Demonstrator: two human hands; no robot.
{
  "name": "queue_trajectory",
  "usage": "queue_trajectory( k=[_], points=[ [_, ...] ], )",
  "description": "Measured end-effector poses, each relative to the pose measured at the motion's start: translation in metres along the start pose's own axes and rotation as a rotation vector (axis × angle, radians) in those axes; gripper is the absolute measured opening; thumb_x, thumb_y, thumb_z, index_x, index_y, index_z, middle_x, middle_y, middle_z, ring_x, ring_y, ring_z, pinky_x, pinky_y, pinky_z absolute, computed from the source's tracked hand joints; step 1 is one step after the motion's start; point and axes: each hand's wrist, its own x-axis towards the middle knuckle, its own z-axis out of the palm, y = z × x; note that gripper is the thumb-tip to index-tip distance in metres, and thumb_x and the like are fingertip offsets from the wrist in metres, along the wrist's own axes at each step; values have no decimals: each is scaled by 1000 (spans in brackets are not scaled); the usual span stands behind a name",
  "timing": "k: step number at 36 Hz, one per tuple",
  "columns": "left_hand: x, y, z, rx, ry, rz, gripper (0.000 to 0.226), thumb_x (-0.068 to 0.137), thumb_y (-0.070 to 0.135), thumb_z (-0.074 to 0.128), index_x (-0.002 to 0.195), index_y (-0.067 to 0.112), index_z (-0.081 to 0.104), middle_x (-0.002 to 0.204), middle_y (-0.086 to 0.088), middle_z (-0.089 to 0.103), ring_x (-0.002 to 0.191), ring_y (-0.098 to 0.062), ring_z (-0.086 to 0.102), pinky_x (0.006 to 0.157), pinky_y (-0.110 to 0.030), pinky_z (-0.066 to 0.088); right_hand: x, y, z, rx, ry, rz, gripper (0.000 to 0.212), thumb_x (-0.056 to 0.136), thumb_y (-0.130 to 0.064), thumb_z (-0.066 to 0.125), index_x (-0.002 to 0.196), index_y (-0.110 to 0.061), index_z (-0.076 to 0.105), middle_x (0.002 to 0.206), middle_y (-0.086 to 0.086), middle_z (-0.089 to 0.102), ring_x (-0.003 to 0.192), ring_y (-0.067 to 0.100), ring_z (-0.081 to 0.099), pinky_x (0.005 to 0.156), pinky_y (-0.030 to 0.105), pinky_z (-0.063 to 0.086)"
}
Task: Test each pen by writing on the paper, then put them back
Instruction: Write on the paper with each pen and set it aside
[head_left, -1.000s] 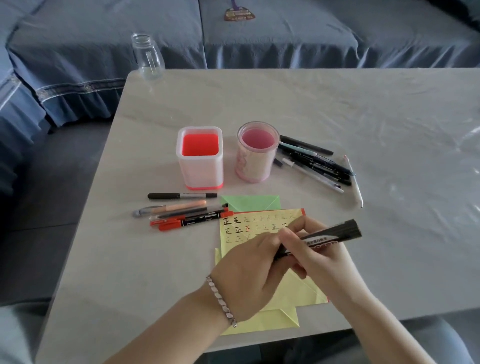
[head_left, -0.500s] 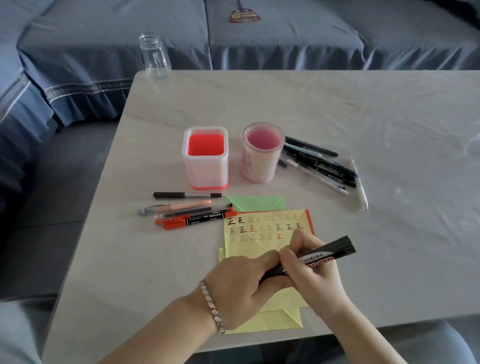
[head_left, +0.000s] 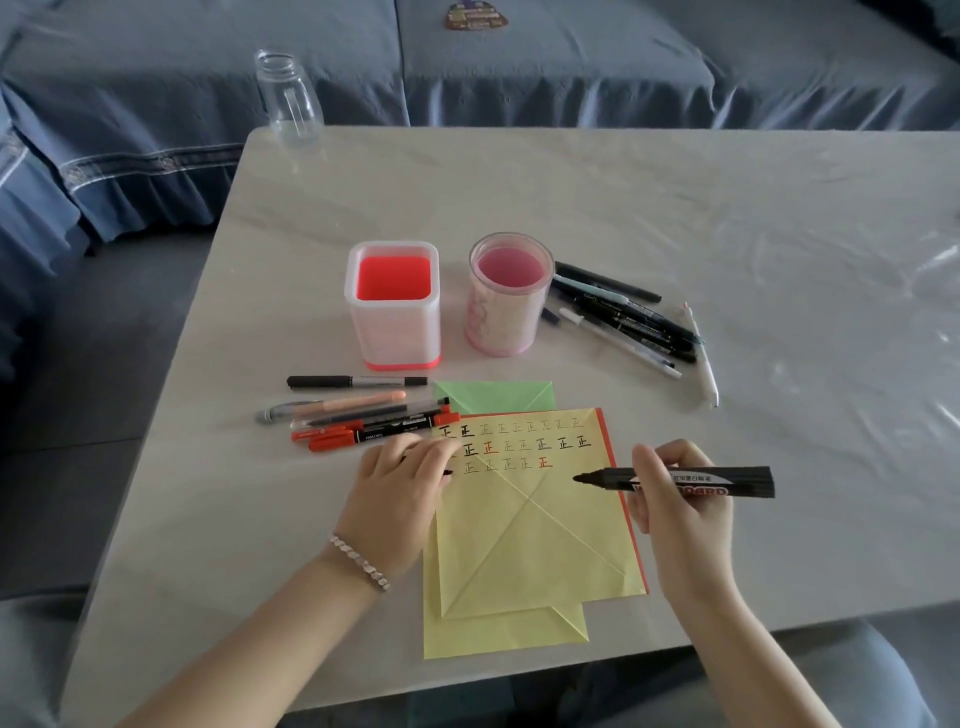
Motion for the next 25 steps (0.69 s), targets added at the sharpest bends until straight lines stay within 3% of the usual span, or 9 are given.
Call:
queue_trajectory(
  k=[3, 6, 11, 14, 17, 20, 25],
  points=[
    [-4, 2, -2, 11, -27, -57, 35, 83, 24, 43, 117, 20, 46, 108, 4, 67, 103, -18, 45, 87, -34, 29, 2, 3, -1, 10, 17, 35, 30, 88, -2, 53, 62, -8, 39, 40, -7, 34, 38, 8, 29, 39, 17, 25],
    [-2, 17, -7, -49, -39, -139, 42, 85, 26, 37, 125, 16, 44, 125, -7, 58, 112, -24, 40, 96, -37, 24, 5, 3, -2, 19, 36, 42, 24, 89, -4, 53, 66, -8, 46, 40, -8, 37, 38, 7, 32, 38, 16, 27],
    [1, 64, -7, -51, -187, -32, 39, 86, 27, 34, 123, 21, 45, 132, -10, 52, 124, -25, 45, 111, -39, 22, 15, 5, -1, 18, 5, 14, 15, 92, -7, 49, 80, -7, 59, 46, 0, 52, 40, 10, 45, 41, 16, 38],
    [-2, 81, 2, -19, -294, 6, 43, 86, 37, 34, 126, 26, 45, 138, -16, 45, 129, -30, 41, 110, -40, 18, 21, 10, 0, 27, -69, 18, 20, 94, -8, 44, 85, -9, 61, 60, 6, 66, 51, 16, 59, 48, 19, 45],
    [-4, 84, 13, 13, -383, 11, 50, 85, 50, 34, 130, 31, 45, 143, -21, 36, 132, -37, 33, 103, -44, 19, 28, 15, 4, -18, -106, 8, 15, 93, -10, 49, 87, -11, 63, 67, 5, 68, 59, 15, 63, 52, 20, 49],
    [-7, 81, 19, 7, -406, 18, 54, 83, 55, 36, 131, 33, 44, 144, -21, 34, 133, -41, 29, 103, -48, 19, 33, 20, 10, -75, -107, -35, 3, 87, -10, 60, 87, -8, 63, 64, 3, 65, 54, 11, 59, 50, 19, 47],
    [-10, 79, 21, -28, -395, 26, 55, 82, 54, 39, 131, 32, 47, 146, -20, 32, 136, -40, 24, 105, -50, 17, 41, 28, 26, -100, -34, -23, 15, 80, -13, 70, 79, -2, 61, 59, 7, 59, 41, 4, 51, 45, 14, 43]
  ],
)
